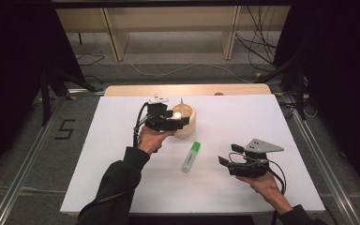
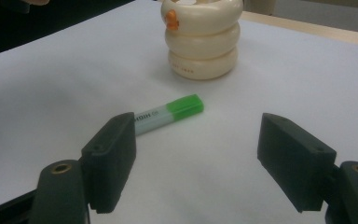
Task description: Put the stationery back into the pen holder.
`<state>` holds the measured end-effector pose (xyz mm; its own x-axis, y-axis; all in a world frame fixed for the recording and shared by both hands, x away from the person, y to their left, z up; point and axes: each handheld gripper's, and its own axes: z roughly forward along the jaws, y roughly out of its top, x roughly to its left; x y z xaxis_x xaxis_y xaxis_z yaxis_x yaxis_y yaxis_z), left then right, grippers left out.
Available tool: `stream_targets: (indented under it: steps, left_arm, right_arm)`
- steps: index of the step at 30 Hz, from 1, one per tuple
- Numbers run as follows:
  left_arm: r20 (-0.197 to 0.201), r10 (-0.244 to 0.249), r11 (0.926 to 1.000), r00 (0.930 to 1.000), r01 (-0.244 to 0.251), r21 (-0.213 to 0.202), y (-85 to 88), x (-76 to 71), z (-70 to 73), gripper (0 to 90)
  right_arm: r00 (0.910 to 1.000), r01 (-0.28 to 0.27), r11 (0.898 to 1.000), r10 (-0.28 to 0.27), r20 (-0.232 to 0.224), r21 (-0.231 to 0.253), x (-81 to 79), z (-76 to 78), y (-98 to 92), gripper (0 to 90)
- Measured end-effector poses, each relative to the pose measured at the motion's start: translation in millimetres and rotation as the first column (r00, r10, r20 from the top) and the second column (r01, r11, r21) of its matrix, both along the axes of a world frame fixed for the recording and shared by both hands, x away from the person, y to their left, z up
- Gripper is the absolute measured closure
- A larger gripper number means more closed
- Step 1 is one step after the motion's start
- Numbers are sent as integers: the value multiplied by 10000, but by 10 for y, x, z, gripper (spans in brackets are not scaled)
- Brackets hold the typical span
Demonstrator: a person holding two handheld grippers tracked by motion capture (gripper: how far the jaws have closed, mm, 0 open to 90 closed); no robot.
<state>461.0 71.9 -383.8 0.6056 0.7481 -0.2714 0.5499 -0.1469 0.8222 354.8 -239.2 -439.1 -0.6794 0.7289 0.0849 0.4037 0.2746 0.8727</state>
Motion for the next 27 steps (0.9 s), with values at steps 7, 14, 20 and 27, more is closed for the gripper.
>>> stream_targets:
  steps: [7,14,20,27]
  left_arm:
    - [-28,-231,9986,9997,232,469,-69,-68,-38,200]
    - [-333,-485,9934,9983,517,1028,-160,-147,-109,191]
    - [-666,-655,9873,9956,744,1402,-238,-198,-172,186]
    - [-1038,-856,9750,9909,1047,1960,-345,-232,-261,181]
  right_arm:
    - [10000,-29,10000,29,43,-20,2,1,-5,290]
    - [10000,-21,10000,21,65,-26,-3,8,-7,289]
    - [10000,-12,10000,12,65,-28,-5,9,-9,289]
    - [10000,-39,10000,39,81,-15,-5,7,-9,289]
